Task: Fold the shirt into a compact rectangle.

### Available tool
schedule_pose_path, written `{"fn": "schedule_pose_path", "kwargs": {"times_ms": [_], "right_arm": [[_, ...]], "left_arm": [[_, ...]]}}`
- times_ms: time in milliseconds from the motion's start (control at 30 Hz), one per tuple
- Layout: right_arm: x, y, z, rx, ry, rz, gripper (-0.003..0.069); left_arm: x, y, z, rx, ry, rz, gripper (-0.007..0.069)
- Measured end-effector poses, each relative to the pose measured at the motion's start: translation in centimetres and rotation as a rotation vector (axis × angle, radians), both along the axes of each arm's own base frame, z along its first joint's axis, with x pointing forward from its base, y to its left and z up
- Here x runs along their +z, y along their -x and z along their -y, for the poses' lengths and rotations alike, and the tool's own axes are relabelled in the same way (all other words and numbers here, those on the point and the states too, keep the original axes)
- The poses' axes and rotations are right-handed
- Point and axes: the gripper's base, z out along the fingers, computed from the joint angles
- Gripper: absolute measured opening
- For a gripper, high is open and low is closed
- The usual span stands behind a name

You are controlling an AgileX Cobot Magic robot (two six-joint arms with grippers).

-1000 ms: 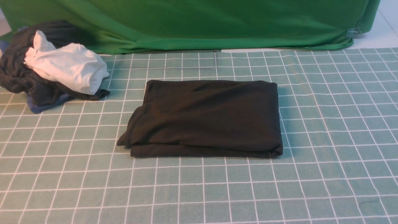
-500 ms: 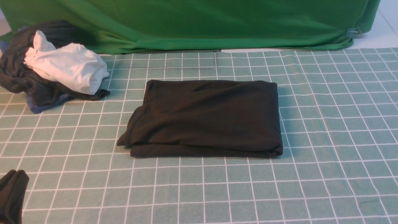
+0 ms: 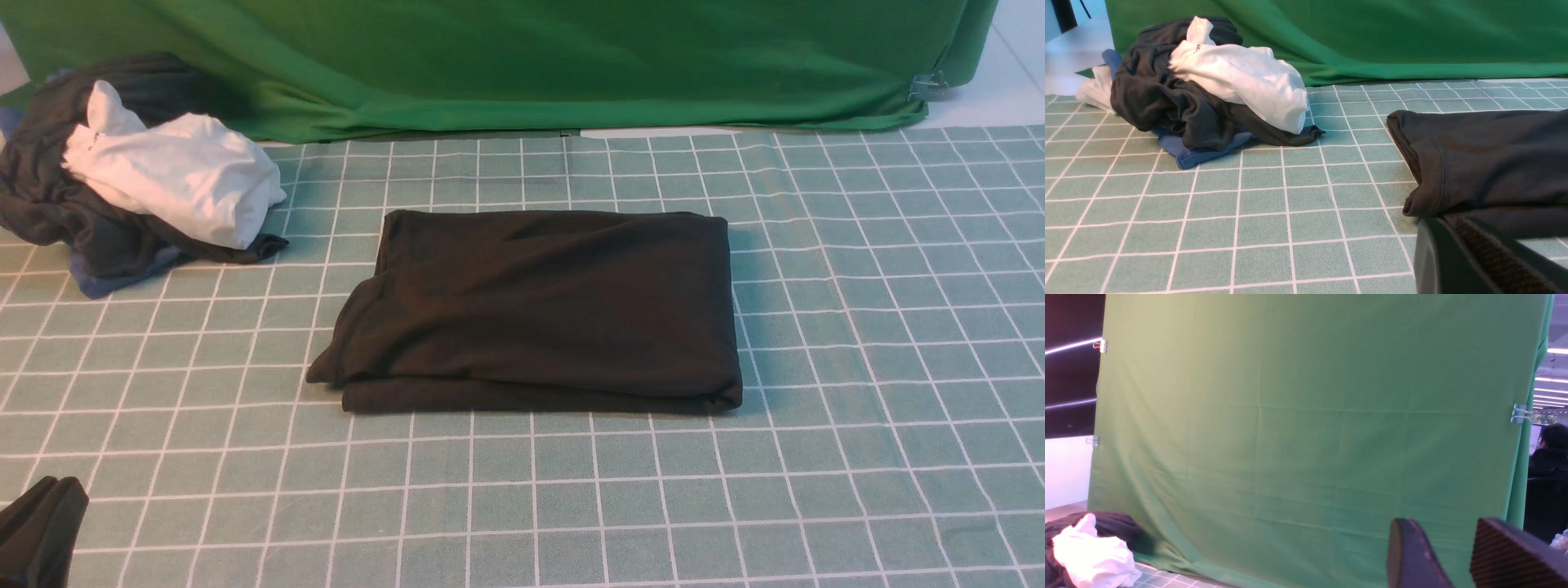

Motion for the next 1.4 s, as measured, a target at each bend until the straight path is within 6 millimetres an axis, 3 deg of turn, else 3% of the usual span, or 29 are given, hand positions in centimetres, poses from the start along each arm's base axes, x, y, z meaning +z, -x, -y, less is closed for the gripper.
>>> {"fn": "schedule_pose_path", "kwargs": {"times_ms": [1000,1233,1267,1333,1400], "right_arm": [[-0.6,-0.6,-0.1,-0.006,0.006,-0.003,0.0237],[-5.5,-4.1,-0.9,-0.103,0.133,-0.063,0.0244],[-7.7,-5.2,-1.0,-0.169,0.165,-0.122,0.0244],[-9.0,-5.7,-0.9,-0.204,0.180,-0.160,0.0244],[-12.5,-6.9,-0.5,-0.302,0.200,-0.274,0.0244]], "left_arm": [[0.0,0.0,0.0,0.000,0.000,-0.001,0.0013],[0.0,0.0,0.0,0.000,0.000,-0.001,0.0013],[0.0,0.0,0.0,0.000,0.000,-0.001,0.0013],[0.0,0.0,0.0,0.000,0.000,-0.001,0.0013],[0.0,0.0,0.0,0.000,0.000,-0.001,0.0013]]}}
